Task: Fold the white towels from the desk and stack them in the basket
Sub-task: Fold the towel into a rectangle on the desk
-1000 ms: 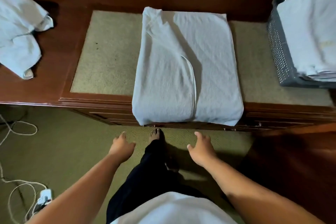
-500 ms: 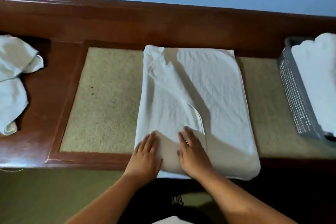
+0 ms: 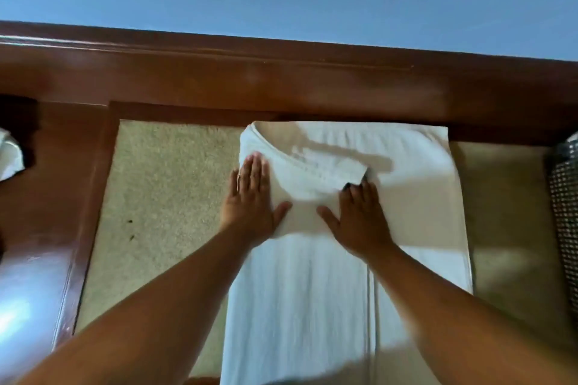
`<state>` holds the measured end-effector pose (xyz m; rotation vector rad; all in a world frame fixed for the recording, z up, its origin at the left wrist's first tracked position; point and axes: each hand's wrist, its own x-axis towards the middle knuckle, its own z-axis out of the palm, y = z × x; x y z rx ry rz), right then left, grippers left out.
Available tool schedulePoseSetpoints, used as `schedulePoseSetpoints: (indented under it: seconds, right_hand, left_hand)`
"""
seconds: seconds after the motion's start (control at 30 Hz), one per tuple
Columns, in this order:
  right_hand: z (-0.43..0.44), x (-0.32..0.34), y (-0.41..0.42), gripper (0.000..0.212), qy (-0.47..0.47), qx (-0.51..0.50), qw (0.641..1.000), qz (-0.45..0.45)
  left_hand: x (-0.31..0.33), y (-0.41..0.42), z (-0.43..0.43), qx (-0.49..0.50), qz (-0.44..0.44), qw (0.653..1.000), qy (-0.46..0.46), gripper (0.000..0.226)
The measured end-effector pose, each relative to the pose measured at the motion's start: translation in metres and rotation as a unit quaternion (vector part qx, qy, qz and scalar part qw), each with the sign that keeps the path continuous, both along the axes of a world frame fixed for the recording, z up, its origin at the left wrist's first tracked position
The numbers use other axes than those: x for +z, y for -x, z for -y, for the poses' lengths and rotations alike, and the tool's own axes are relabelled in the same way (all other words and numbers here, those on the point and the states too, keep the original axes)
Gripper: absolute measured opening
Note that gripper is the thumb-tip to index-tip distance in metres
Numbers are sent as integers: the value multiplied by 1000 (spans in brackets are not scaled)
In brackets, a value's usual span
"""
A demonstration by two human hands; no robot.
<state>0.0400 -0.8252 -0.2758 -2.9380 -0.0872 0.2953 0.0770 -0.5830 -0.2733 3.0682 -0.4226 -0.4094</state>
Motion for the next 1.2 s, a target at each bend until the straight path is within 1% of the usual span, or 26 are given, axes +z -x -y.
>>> schedulePoseSetpoints:
  seconds: [0.07, 0.13, 0.27, 0.37, 0.47, 0.53, 0.6, 0.73, 0.8, 0.83, 0.9, 0.93, 1.0, 1.07, 1.17, 1.2]
  right_hand:
    - [13, -1, -55, 85, -4, -13, 1000, 20]
    - [22, -4, -91, 84, -1, -26, 999, 38]
    - [24, -13, -103, 81, -4, -35, 999, 40]
    - [26, -12, -95, 80, -29, -61, 998, 5]
    - [30, -7, -55, 81, -72, -140, 987, -24]
    - [35, -4, -3, 79, -78, -163, 983, -28]
    - [42, -3, 53, 76, -66, -168, 983, -41]
    - [60, -1, 155, 77, -29, -219, 972, -80]
    - [72, -1, 194, 82, -25, -271, 954, -122]
    - [79, 4, 215, 88, -31, -310, 941, -130]
    - [91, 18, 250, 100, -61, -404, 904, -124]
    - [97, 24, 263, 102, -70, -434, 890, -122]
    - [102, 30, 281, 98, -84, -446, 885, -105]
    - [106, 33, 290, 93, -127, -430, 889, -92]
    - [114, 43, 286, 80, -177, -442, 870, -128]
    - [118, 46, 286, 71, -174, -430, 875, -140]
  left_hand:
    - [1, -45, 5, 21, 3, 1000, -10, 106]
    - [1, -76, 8, 30, 8, 999, -3, 112]
    - [-3, -89, 11, 45, 19, 999, 9, 113]
    - [2, -75, 13, 25, 40, 999, 17, 100]
    - [3, -28, 15, -37, 22, 998, 53, 87]
    - [2, 22, 14, -58, -30, 995, 72, 86]
    - [4, 69, 11, -53, -78, 993, 75, 87]
    - [14, 147, 10, -33, -115, 989, 83, 89]
    - [19, 174, 8, -25, -153, 985, 79, 88]
    - [23, 192, 8, -23, -164, 983, 74, 87]
    - [31, 224, 10, -12, -188, 980, 70, 86]
    - [34, 240, 12, -7, -198, 978, 67, 87]
    - [41, 262, 17, 12, -208, 976, 64, 86]
    - [48, 280, 26, 40, -213, 974, 69, 85]
    - [57, 299, 42, 87, -227, 966, 87, 81]
    - [60, 306, 47, 98, -230, 963, 97, 80]
